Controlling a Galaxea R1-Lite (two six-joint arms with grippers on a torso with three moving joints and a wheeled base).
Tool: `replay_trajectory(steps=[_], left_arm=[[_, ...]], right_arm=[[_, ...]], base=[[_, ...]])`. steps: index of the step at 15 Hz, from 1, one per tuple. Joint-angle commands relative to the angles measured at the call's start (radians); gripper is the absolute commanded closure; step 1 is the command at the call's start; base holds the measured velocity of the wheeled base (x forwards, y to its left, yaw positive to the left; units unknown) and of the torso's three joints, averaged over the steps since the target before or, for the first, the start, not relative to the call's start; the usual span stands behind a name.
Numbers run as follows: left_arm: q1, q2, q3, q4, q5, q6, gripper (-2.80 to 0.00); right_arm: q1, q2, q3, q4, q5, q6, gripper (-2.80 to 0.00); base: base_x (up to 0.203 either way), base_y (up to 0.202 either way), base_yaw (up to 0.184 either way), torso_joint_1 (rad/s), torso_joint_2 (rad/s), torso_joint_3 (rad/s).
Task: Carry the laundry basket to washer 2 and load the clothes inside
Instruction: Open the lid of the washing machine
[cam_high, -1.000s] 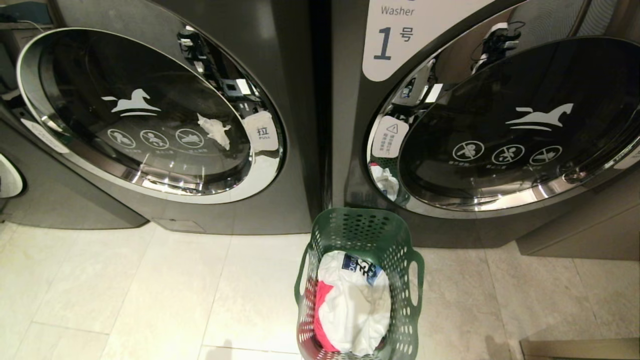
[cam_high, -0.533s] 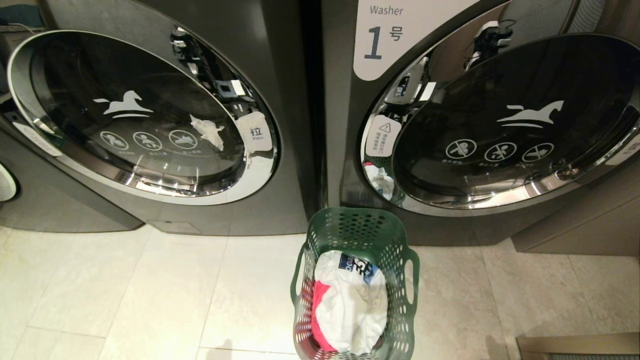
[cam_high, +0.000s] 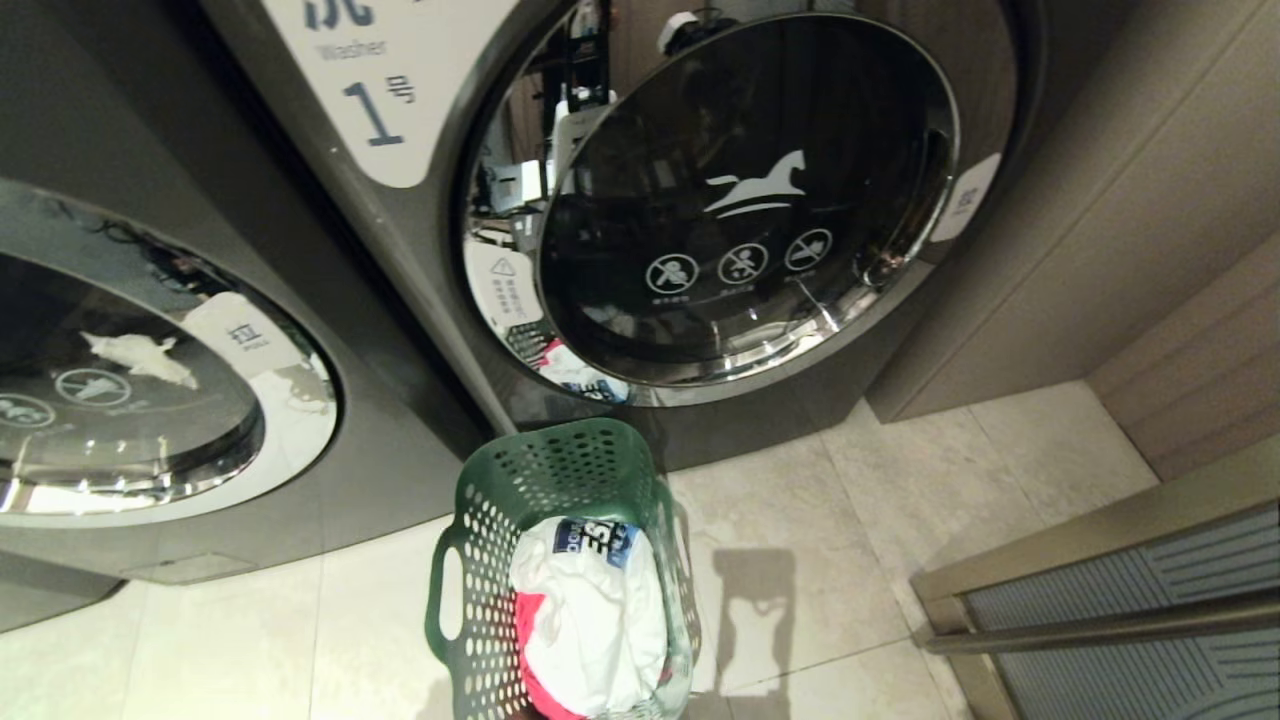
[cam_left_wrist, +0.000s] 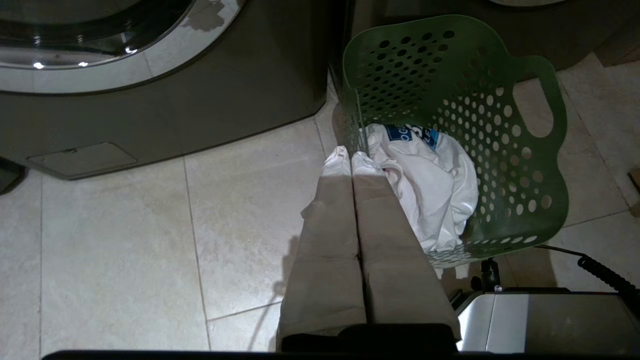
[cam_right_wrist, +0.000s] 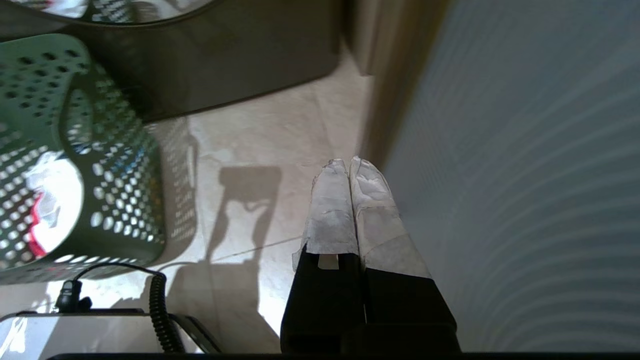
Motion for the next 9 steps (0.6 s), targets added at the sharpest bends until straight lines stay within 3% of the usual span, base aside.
replay_trajectory(steps=[1,9], left_arm=[[0.0,0.001,0.0,0.001,0.002,0.0,0.0],[0.0,0.001,0.0,0.001,0.0,0.002,0.0]], right_arm=[[0.0,0.0,0.0,0.001,0.0,0.0,0.0],[0.0,0.0,0.0,0.0,0.0,0.0,0.0]], base=[[0.0,0.005,-0.13,0.0,0.0,0.003],[0.0,0.001,-0.01,0.0,0.0,0.0]])
